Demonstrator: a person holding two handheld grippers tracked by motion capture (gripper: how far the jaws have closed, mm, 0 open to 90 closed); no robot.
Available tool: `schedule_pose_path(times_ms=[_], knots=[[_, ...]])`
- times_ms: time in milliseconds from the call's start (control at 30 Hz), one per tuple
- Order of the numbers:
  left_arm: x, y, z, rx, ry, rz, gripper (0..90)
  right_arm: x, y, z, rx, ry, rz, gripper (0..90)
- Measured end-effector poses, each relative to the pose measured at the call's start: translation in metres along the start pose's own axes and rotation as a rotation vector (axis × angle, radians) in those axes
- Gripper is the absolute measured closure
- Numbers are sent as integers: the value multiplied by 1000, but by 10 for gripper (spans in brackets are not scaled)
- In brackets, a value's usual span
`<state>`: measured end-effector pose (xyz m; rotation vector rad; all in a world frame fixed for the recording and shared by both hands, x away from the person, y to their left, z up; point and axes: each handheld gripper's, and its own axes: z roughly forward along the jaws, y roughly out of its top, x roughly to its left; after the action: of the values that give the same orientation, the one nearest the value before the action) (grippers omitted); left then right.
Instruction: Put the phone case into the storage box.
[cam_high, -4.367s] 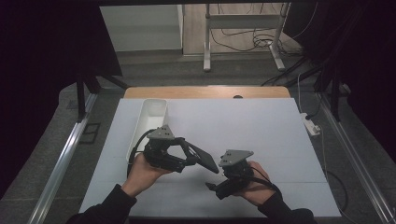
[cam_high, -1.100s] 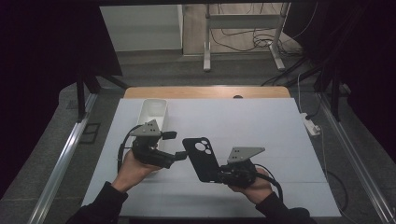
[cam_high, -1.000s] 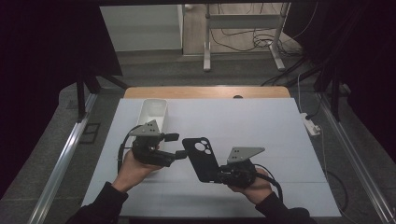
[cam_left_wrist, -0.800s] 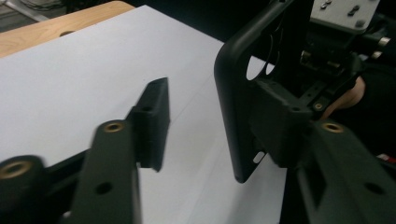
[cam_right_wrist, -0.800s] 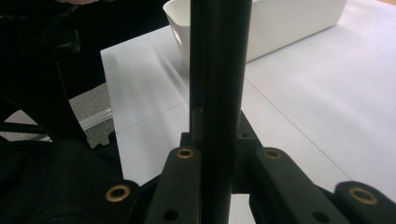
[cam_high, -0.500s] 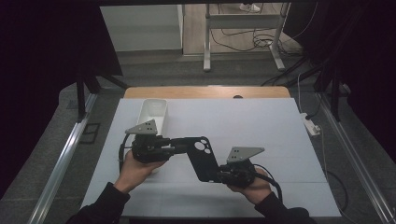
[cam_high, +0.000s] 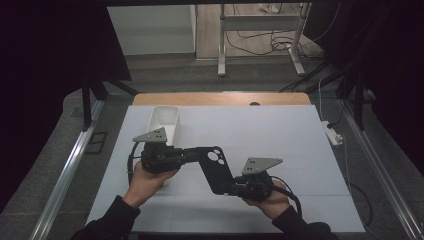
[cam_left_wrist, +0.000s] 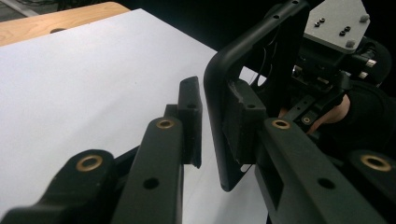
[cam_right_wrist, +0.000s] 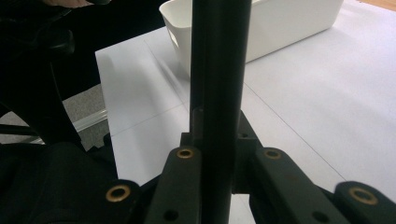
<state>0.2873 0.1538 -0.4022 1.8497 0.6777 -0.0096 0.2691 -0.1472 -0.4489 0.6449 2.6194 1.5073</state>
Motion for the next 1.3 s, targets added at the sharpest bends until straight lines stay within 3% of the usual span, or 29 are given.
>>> schedule_pose_path(times_ms=[333, 667, 900, 1100, 1300], knots=[[2, -1, 0, -21, -41, -57, 832, 0, 0, 1, 12, -18, -2, 842], [-2, 0, 0, -23, -26, -34, 841, 0, 0, 3, 25, -53, -10, 818], [-7, 2, 0, -16, 9, -1, 841, 1, 1, 7, 34, -90, -21, 634], [-7, 4, -3, -12, 35, 11, 841, 4, 3, 9, 50, -109, -46, 393], [-7, 6, -7, 5, 68, 32, 840, 7, 1, 8, 74, -109, -59, 271]])
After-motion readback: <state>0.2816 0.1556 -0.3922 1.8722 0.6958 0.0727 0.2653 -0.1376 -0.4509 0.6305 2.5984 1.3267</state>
